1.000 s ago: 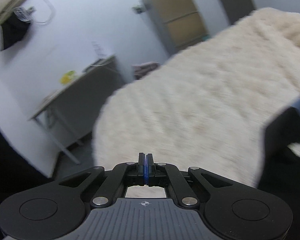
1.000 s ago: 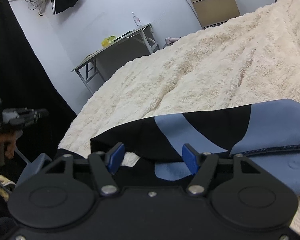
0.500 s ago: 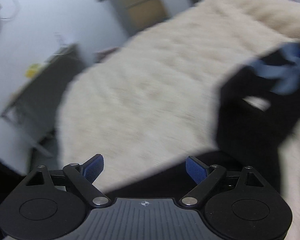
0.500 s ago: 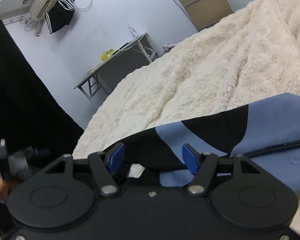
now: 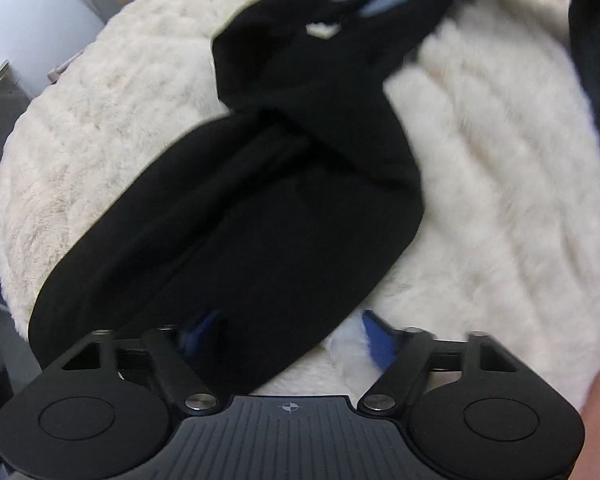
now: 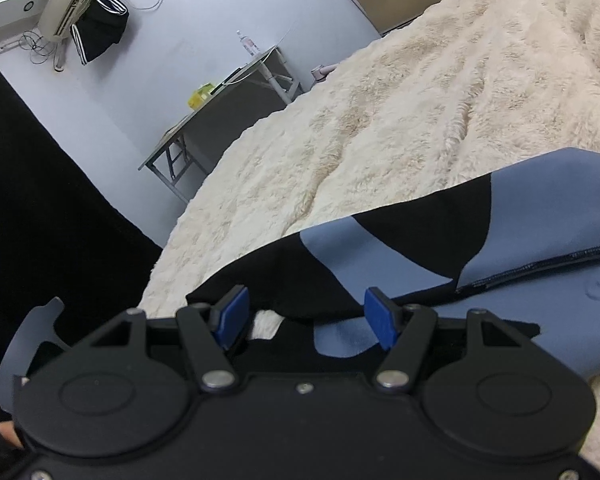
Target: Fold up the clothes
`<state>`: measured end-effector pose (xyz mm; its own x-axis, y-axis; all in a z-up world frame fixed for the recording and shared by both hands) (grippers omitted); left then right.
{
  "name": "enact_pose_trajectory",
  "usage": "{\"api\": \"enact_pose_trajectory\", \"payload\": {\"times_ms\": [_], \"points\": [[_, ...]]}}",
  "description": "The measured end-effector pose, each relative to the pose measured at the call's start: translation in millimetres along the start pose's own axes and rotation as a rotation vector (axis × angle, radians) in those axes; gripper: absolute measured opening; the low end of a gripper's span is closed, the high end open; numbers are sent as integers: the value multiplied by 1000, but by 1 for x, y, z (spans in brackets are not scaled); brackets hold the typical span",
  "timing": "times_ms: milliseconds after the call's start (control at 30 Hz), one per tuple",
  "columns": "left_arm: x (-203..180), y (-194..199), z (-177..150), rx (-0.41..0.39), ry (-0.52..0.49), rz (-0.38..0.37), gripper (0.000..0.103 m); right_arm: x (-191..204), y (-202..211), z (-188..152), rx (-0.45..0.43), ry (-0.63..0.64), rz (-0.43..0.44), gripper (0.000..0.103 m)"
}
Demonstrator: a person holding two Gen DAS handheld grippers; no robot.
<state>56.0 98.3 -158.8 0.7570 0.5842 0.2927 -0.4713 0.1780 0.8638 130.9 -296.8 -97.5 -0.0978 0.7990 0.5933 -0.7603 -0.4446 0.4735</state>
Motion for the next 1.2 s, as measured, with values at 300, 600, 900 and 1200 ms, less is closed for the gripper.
{"api": "enact_pose_trajectory", "payload": {"times_ms": [300,600,900,1200], "points": [[114,72,65,-230,41,318,3,-3,-5,-1,4,3,-30,63],[281,36,68,22,107,922,24,-14,-5,2,-9,-12,-54,63],[183,19,99,-162,203,619,78,-15,-7,5,-24,-27,-25,63],[41,7,250,-404,-129,280,83,-34,32,31,-245,-75,-129,63]]}}
Point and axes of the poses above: each gripper's, at about its wrist camera, not at the fingertips, and y roughly against the way its jaws point, x to its left, z to its top, the point moved 9 cm from there along -y, roughly the way its jaws point
